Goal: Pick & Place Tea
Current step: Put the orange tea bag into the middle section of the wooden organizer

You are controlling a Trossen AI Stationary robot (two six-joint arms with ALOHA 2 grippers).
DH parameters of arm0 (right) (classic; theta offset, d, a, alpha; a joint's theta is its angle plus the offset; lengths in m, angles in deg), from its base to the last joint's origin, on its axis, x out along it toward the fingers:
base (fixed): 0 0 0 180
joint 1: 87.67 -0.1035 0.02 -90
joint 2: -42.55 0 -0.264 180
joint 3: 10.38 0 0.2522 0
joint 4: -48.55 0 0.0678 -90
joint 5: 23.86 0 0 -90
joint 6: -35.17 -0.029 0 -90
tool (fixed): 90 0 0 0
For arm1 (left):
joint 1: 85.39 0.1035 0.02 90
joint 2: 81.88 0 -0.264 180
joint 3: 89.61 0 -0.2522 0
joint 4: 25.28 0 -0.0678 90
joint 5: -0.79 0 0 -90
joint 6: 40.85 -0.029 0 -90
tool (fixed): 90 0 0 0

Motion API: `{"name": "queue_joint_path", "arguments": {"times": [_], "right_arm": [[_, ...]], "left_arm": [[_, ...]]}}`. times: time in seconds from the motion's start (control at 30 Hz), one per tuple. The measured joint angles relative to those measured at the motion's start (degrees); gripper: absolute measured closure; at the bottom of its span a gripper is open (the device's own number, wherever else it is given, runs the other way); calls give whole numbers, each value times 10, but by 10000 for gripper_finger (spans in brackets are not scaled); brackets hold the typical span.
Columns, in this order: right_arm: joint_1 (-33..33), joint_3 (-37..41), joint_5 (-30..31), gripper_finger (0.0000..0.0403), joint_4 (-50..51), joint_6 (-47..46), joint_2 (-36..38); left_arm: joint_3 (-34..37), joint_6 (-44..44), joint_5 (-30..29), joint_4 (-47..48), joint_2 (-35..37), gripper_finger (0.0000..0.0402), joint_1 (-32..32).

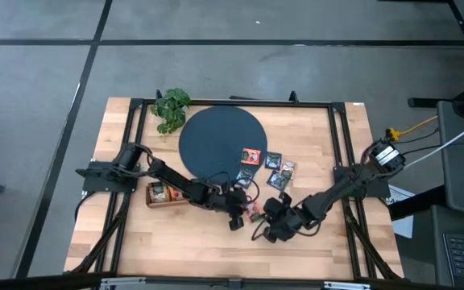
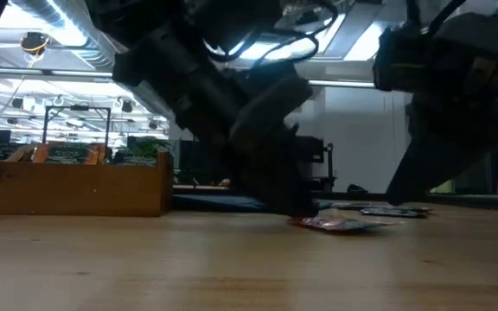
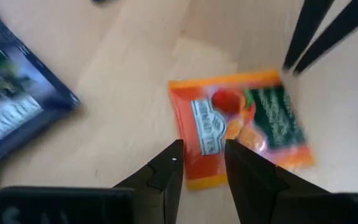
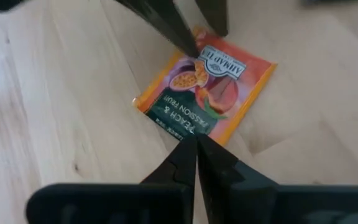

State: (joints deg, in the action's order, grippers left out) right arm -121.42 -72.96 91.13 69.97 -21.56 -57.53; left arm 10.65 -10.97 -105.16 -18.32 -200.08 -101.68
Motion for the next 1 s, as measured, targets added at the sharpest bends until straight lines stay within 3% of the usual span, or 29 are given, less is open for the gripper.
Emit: {"name": "queue_joint_path", "arguments": {"times": [0.3, 0.67, 0.83, 1.0], "right_arm": [[-40, 0, 89, 381, 10, -29, 0], [-50, 0, 28, 377, 45, -76, 1], [-50, 0, 3, 323, 43, -122, 1], [-37, 0, 29, 238, 54, -180, 1]], "left_arm": [[-2, 9, 25, 21, -7, 326, 1], [-1, 34, 66, 34, -8, 377, 0], [-1, 31, 83, 35, -9, 398, -1], [-1, 26, 90, 35, -9, 397, -2]]}}
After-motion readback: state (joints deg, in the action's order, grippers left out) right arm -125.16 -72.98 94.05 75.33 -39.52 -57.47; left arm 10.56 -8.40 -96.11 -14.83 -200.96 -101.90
